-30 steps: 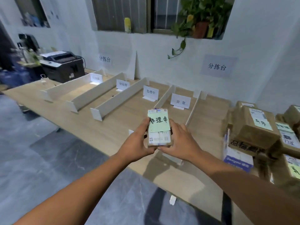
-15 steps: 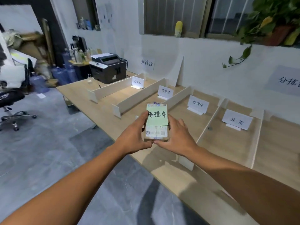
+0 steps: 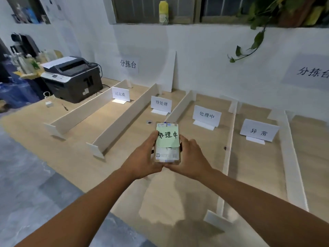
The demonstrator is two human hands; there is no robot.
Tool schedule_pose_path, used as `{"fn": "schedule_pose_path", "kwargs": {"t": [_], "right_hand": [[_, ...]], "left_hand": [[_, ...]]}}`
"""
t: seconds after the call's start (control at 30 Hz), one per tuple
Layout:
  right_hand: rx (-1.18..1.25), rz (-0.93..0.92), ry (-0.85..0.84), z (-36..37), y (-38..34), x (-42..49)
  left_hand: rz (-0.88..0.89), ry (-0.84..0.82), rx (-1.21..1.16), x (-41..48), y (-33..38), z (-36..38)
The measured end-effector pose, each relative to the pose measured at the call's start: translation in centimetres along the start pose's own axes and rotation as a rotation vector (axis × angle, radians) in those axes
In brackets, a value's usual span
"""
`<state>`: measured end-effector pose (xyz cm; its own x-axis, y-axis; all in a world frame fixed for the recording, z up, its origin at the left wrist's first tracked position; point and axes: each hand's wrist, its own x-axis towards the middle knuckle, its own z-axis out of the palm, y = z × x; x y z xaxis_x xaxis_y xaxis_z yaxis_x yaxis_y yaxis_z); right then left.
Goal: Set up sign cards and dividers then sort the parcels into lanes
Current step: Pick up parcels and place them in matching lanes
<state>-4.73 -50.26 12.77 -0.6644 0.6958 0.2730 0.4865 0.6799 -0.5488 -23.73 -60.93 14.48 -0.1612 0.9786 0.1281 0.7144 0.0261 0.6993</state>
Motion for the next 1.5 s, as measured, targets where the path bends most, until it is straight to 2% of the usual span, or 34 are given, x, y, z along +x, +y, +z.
{"fn": "schedule_pose_path", "kwargs": {"t": [0.3, 0.47, 0.63, 0.83, 0.93, 1.13, 1.2, 1.27, 1.5], "right_hand": [[-0.122, 0.364, -0.044, 4.8, 10.3, 6.1], [-0.073, 0.552, -0.075, 9.0, 14.7, 11.1], [-0.054, 0.584, -0.025, 12.7, 20.4, 15.7], [-0.092, 0.639, -0.098, 16.1, 27.3, 23.3], [-0.09, 0.682, -0.12, 17.7, 30.2, 26.3], [-0.1, 0.696, -0.204, 19.5, 33.0, 27.5], [-0.124, 0.698, -0.256, 18.8, 32.9, 26.3], [-0.17, 0.688, -0.283, 17.5, 32.3, 24.6], [-0.36, 0.598, -0.227, 7.8, 26.3, 17.7]], "left_hand": [[0.039, -0.34, 0.011, 15.0, -7.7, 7.3], [0.064, -0.499, 0.025, 22.8, -12.9, 10.0], [0.041, -0.565, 0.071, 29.6, -17.2, 12.3], [-0.062, -0.548, 0.113, 38.4, -20.3, 15.7], [-0.125, -0.573, 0.211, 42.5, -21.4, 17.6], [-0.179, -0.537, 0.327, 44.4, -23.1, 19.8], [-0.145, -0.517, 0.37, 43.9, -23.2, 19.5], [-0.034, -0.487, 0.43, 43.1, -23.2, 18.8], [0.279, -0.534, 0.495, 40.6, -17.7, 13.7]]}}
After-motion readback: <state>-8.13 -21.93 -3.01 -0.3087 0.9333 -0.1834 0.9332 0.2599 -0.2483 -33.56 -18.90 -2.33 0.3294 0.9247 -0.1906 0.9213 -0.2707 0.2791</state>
